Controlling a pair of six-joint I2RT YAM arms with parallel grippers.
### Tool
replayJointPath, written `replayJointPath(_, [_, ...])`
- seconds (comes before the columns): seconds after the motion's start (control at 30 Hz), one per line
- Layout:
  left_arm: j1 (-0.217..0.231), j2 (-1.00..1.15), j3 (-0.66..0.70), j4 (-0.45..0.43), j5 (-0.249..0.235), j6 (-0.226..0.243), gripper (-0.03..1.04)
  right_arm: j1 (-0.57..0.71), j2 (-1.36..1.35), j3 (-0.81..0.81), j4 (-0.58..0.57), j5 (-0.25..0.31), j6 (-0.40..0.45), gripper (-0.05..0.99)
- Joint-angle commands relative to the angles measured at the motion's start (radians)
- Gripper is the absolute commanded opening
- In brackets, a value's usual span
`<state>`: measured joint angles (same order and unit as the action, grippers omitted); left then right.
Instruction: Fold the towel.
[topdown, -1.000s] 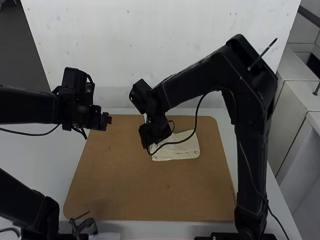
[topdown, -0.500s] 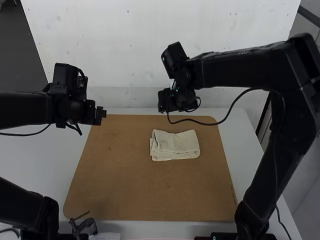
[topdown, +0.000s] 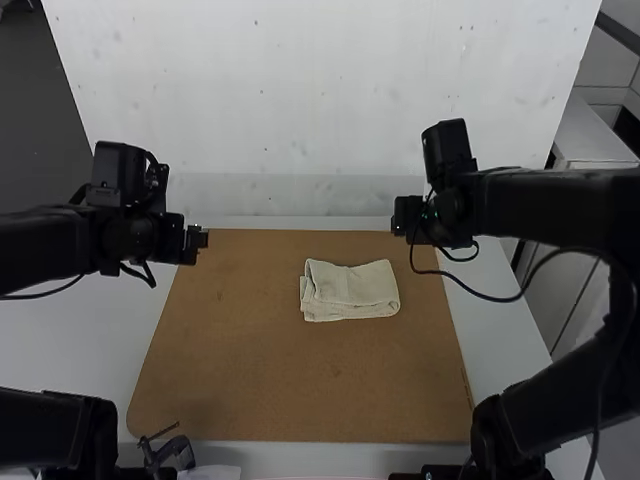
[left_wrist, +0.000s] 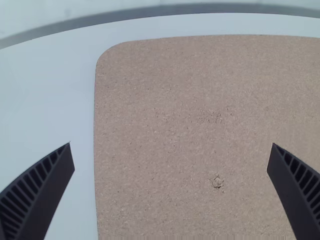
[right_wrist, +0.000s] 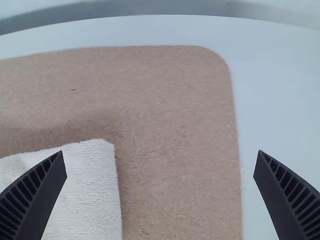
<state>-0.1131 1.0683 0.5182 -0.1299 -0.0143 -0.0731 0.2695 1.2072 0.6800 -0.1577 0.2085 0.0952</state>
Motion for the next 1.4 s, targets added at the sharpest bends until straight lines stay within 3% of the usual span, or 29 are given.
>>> replayJointPath(0.0, [0.007, -0.064, -0.009, 0.007, 0.013, 0.029, 1.0, -0.062, -0.123, -0.045, 0.015, -0.077, -0.031, 0.96])
replayJointPath(0.17, [0.004, -0.094, -0.01, -0.002, 0.014, 0.029, 1.0, -0.084, -0.331, -0.128, 0.02, -0.1, -0.029, 0.96])
replayJointPath(0.4, [-0.008, -0.134, -0.015, -0.011, 0.014, 0.018, 1.0, -0.104, -0.569, -0.197, 0.007, -0.075, -0.014, 0.96])
replayJointPath(0.73, [-0.011, -0.166, -0.035, -0.011, 0.014, 0.015, 1.0, -0.254, -0.859, -0.295, -0.031, -0.08, -0.045, 0.96])
replayJointPath(1.1, [-0.025, -0.269, -0.072, -0.01, 0.016, 0.009, 1.0, -0.251, -1.049, -0.39, -0.011, -0.135, -0.046, 0.96])
replayJointPath(1.37, [-0.025, -0.389, -0.109, -0.01, 0.016, 0.009, 0.99, -0.248, -1.189, -0.441, -0.02, -0.138, -0.046, 0.96])
